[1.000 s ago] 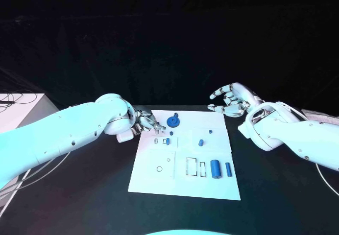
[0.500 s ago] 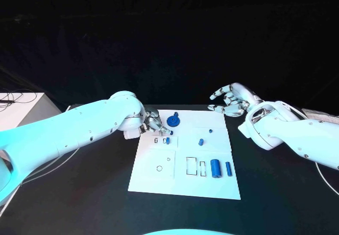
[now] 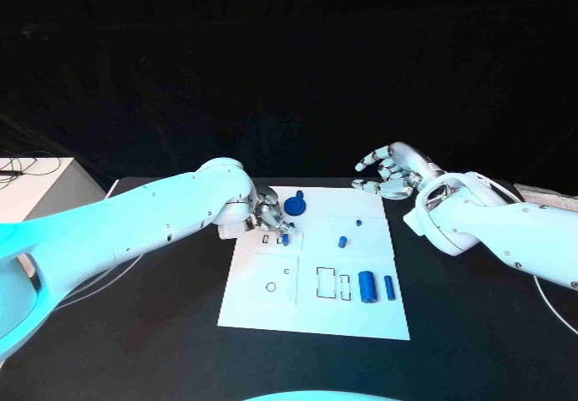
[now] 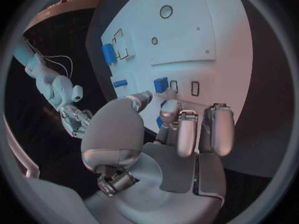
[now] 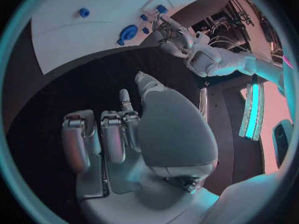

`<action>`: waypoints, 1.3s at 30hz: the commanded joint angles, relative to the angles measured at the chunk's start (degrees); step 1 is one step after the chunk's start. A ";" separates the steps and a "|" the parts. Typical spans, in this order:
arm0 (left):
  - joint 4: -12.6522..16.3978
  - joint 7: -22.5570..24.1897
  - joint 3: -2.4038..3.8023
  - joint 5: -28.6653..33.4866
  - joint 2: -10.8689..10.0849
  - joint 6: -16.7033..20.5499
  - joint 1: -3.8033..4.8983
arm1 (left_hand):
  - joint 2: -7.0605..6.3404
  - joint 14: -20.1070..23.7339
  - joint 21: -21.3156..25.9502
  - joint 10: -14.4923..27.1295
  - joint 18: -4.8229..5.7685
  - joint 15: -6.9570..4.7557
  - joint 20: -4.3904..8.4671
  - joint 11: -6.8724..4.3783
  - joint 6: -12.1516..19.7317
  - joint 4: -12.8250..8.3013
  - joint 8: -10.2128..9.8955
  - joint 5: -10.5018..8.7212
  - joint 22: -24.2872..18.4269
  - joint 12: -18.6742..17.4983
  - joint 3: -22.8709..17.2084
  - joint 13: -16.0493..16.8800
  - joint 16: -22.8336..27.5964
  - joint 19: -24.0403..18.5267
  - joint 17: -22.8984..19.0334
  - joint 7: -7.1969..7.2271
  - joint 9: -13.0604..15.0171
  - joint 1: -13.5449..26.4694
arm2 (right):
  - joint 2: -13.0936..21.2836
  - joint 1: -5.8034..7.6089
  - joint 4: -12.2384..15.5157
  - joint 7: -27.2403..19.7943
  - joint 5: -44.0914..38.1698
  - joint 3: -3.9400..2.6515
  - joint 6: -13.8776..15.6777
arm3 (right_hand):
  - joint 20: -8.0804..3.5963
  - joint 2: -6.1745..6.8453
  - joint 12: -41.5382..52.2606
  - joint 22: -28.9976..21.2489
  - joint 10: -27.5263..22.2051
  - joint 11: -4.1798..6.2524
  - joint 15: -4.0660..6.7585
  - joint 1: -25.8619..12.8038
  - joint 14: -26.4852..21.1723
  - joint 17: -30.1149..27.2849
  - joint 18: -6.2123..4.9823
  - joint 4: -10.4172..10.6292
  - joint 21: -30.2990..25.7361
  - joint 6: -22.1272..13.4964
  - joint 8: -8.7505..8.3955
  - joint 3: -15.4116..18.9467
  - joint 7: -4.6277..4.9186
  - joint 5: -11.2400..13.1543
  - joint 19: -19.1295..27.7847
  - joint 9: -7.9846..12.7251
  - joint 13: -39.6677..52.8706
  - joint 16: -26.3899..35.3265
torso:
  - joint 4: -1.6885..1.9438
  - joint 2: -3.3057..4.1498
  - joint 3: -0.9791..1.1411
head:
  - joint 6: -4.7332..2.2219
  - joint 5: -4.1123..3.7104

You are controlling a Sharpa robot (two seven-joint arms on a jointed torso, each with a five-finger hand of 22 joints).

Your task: Assemble the parts on the task board

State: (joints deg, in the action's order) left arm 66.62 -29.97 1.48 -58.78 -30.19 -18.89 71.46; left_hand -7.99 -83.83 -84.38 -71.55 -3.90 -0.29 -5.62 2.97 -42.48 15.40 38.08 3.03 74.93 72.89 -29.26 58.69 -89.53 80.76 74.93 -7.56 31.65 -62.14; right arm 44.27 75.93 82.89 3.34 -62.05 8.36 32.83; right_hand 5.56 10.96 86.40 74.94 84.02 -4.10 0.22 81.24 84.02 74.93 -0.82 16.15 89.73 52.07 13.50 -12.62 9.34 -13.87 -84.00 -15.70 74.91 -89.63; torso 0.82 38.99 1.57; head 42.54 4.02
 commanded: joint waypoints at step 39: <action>0.49 -0.32 -0.35 0.53 -0.12 -4.03 0.03 | 0.05 -5.39 0.23 0.47 0.71 -0.33 0.21 -0.12 -0.22 -0.28 1.16 -0.15 0.74 -0.44 -1.32 -0.28 0.36 -0.30 13.14 0.35 0.84 -1.07 | -0.75 -0.31 -0.49 1.08 -1.44 -0.02 -1.43 | 0.42 0.22 0.13 15.06 2.73 -0.38 -0.39 -0.62 5.80 14.32 0.82 0.35 0.27 -0.61 -0.13 -0.07 -0.06 -0.12 -6.00 0.10 11.92 -0.08 | 0.19 0.07 -0.01 | 0.83 -0.24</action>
State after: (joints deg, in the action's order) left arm 66.98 -30.26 1.12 -58.66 -30.39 -22.08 71.45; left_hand -7.95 -83.83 -84.37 -71.36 -3.91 -0.29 -5.63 2.78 -42.49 15.09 38.95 3.03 74.92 72.69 -30.22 58.44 -89.52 80.77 74.92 -7.57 32.44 -62.64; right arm 43.60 75.67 82.43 4.39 -62.61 8.37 32.17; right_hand 5.56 11.20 86.40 74.92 84.02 -4.10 0.22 81.00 84.01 74.91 -0.82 16.13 89.73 51.87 13.50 -12.60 9.12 -13.87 -84.00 -15.65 74.95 -89.63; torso 1.02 39.04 1.54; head 43.34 3.71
